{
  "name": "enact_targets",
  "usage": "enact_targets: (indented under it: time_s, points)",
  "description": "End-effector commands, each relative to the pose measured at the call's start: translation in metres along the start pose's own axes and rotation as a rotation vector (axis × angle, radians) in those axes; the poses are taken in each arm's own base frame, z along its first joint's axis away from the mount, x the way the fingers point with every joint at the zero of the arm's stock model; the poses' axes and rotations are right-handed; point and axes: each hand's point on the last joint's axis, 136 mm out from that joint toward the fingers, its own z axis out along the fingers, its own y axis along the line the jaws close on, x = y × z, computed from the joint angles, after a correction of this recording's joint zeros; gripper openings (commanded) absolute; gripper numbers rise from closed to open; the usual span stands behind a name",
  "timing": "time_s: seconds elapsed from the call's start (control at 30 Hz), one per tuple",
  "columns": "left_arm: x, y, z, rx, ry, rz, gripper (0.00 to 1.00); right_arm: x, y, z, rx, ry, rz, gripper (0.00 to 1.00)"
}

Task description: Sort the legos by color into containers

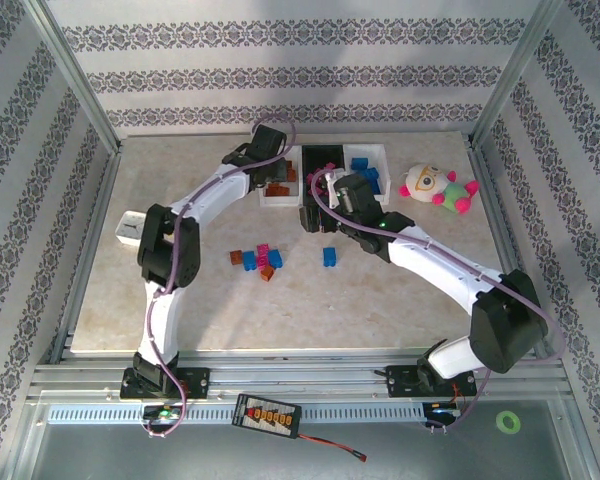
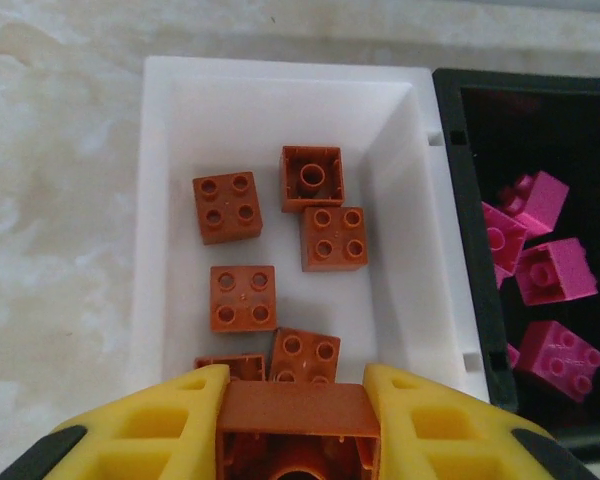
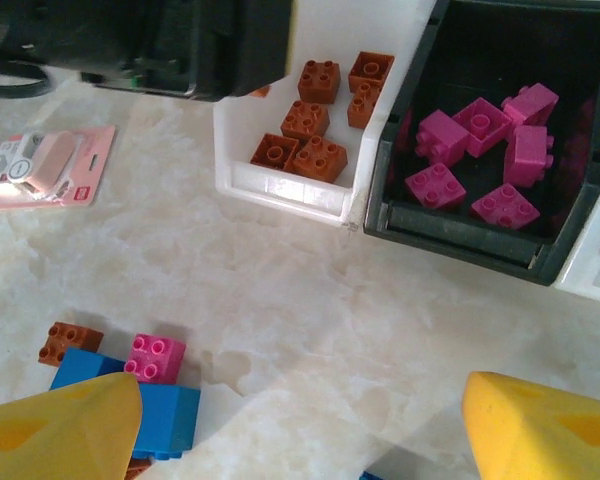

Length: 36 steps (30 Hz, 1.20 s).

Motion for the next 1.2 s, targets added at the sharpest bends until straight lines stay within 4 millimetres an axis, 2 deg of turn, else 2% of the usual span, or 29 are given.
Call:
enact_targets:
  time_s: [0.0, 0.07, 0.17, 0.33, 0.47, 0.6, 0.7, 0.83, 1.03, 1.17]
  points:
    - [0.0, -0.002, 0.011, -0.001, 0.036, 0.039, 0.27, -0.007, -0.006, -0.01, 0.01, -0.043, 0.029, 0.84]
    - [-0.002, -0.007, 0.013, 0.011, 0.041, 0.037, 0.36, -0.007, -0.007, -0.013, 0.014, -0.048, 0.028, 0.84]
    - [-0.01, -0.013, 0.007, 0.039, 0.024, 0.037, 0.59, -0.005, -0.009, -0.015, 0.019, -0.045, 0.027, 0.84]
    - [-0.02, -0.02, -0.022, 0.08, -0.015, 0.043, 0.87, 0.008, -0.015, -0.016, 0.044, -0.009, 0.033, 0.84]
    - [-0.017, -0.021, -0.051, 0.124, -0.078, 0.069, 1.0, 0.033, -0.026, -0.011, 0.105, 0.066, 0.074, 0.84]
    - [-0.003, -0.027, -0.079, 0.227, -0.153, 0.142, 0.99, 0.066, -0.037, 0.0, 0.159, 0.159, 0.156, 0.83]
    - [0.02, -0.03, -0.104, 0.301, -0.195, 0.231, 0.99, 0.094, -0.041, 0.009, 0.199, 0.247, 0.19, 0.84]
    - [0.069, -0.031, -0.133, 0.387, -0.214, 0.395, 0.99, 0.122, -0.039, 0.023, 0.225, 0.339, 0.216, 0.84]
    - [0.149, -0.047, -0.176, 0.54, -0.218, 0.663, 0.99, 0.15, -0.038, 0.043, 0.261, 0.431, 0.242, 0.79]
    - [0.175, -0.051, -0.191, 0.603, -0.217, 0.699, 0.99, 0.163, -0.043, 0.053, 0.286, 0.473, 0.234, 0.7]
